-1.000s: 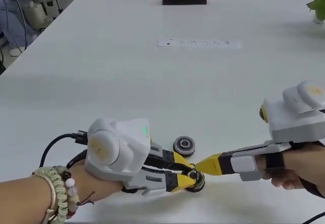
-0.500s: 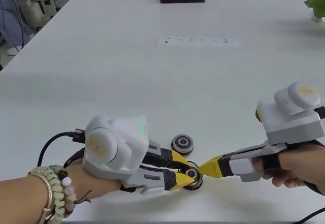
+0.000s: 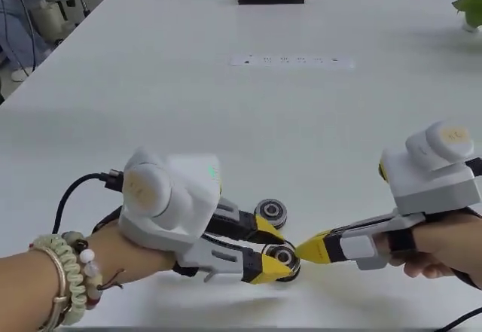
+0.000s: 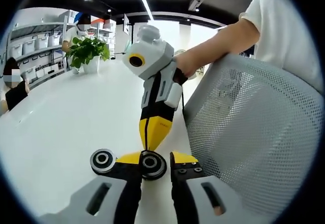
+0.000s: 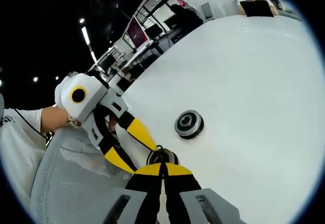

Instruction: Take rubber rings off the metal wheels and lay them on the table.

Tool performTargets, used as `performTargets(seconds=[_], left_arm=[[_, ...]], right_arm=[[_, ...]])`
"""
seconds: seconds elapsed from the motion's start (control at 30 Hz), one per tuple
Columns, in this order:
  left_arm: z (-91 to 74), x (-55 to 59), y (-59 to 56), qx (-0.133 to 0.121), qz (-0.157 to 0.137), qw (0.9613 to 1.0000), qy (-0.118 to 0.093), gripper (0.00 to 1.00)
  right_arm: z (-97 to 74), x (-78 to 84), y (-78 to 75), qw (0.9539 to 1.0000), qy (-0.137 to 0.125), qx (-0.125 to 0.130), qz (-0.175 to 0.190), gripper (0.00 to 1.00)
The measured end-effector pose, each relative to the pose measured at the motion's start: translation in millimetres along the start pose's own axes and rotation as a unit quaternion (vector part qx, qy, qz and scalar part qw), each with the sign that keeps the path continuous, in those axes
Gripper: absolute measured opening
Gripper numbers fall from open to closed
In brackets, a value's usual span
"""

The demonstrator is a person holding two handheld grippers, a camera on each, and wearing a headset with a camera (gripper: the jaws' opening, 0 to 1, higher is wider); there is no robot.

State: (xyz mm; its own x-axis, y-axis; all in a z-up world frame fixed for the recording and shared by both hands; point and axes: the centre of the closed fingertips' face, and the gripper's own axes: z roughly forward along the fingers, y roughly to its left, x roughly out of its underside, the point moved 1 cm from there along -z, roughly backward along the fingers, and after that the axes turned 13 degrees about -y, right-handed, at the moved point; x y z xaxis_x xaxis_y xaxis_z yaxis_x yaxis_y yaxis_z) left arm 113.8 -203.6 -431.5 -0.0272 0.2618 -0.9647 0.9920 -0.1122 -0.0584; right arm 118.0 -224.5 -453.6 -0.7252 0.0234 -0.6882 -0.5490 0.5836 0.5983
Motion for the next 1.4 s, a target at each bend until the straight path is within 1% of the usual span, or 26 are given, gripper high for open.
performTargets(seconds=[0.1,0.23,0.27,0.37,0.47,0.6,0.63,0.67,0.73,0.83,0.87,1.0,1.1,1.17,1.23,1.27,1.33,1.4], left_arm=[[-4.0,-6.5,-3.3,0.009,0.010,0.9999,0.000,0.18],[-9.8,-16.1,-3.0,0.013,0.020,0.9997,-0.003,0.22],[-11.9,-19.5,-1.8,0.011,0.026,0.9996,-0.004,0.24],[-17.2,-28.4,-0.2,0.009,0.028,0.9995,-0.008,0.32],[-24.3,-37.2,1.9,0.001,0.032,0.9995,-0.006,0.39],[-33.8,-47.0,0.1,-0.005,0.031,0.9994,-0.012,0.45],[-34.8,-47.9,-0.2,-0.006,0.031,0.9994,-0.013,0.47],[-40.0,-51.6,-0.4,-0.011,0.034,0.9992,-0.014,0.49],[-44.7,-53.7,-0.2,-0.016,0.037,0.9991,-0.015,0.52],[-55.2,-55.7,2.4,-0.031,0.044,0.9985,-0.013,0.55],[-56.5,-55.8,3.0,-0.033,0.044,0.9984,-0.014,0.56],[-69.4,-57.7,8.7,-0.064,0.036,0.9970,-0.023,0.60],[-77.8,-58.0,8.5,-0.077,0.036,0.9961,-0.025,0.65],[-84.9,-59.2,8.3,-0.086,0.041,0.9950,-0.031,0.67],[-92.0,-60.7,8.7,-0.097,0.037,0.9938,-0.038,0.70],[-96.2,-61.6,9.2,-0.105,0.035,0.9929,-0.043,0.72],[-102.2,-62.0,9.6,-0.116,0.037,0.9914,-0.047,0.78],[-110.3,-61.7,10.7,-0.130,0.039,0.9895,-0.049,0.80]], right_arm=[[-0.5,-0.3,-0.3,1.0000,-0.001,0.000,0.001,0.00],[-1.1,-0.4,0.2,1.0000,-0.002,-0.002,0.004,0.00],[-1.3,-0.3,0.3,1.0000,-0.002,-0.002,0.004,0.00],[-2.4,-1.1,1.0,1.0000,-0.003,-0.003,0.005,0.00],[-3.6,-2.3,2.2,0.9999,-0.005,-0.005,0.009,0.00],[-5.1,-2.9,2.8,0.9999,-0.005,-0.005,0.008,0.00],[-5.3,-3.0,2.8,1.0000,-0.005,-0.005,0.007,0.00],[-5.9,-3.5,3.2,1.0000,-0.005,-0.005,0.006,0.00],[-6.6,-5.1,4.1,0.9999,-0.007,-0.006,0.005,0.00],[-7.8,-8.8,6.2,0.9999,-0.014,-0.008,0.006,0.00],[-8.2,-9.8,6.6,0.9998,-0.015,-0.009,0.006,0.00],[-9.6,-12.7,7.2,0.9997,-0.021,-0.011,0.008,0.00],[-10.8,-13.9,6.4,0.9996,-0.024,-0.010,0.009,0.00],[-12.2,-15.8,6.5,0.9995,-0.028,-0.010,0.010,0.00],[-13.2,-17.2,6.1,0.9994,-0.031,-0.009,0.007,0.00],[-13.8,-18.2,5.7,0.9994,-0.033,-0.008,0.006,0.00],[-14.6,-19.8,5.7,0.9992,-0.037,-0.008,0.008,0.00],[-15.5,-21.7,5.8,0.9991,-0.042,-0.008,0.008,0.00]])
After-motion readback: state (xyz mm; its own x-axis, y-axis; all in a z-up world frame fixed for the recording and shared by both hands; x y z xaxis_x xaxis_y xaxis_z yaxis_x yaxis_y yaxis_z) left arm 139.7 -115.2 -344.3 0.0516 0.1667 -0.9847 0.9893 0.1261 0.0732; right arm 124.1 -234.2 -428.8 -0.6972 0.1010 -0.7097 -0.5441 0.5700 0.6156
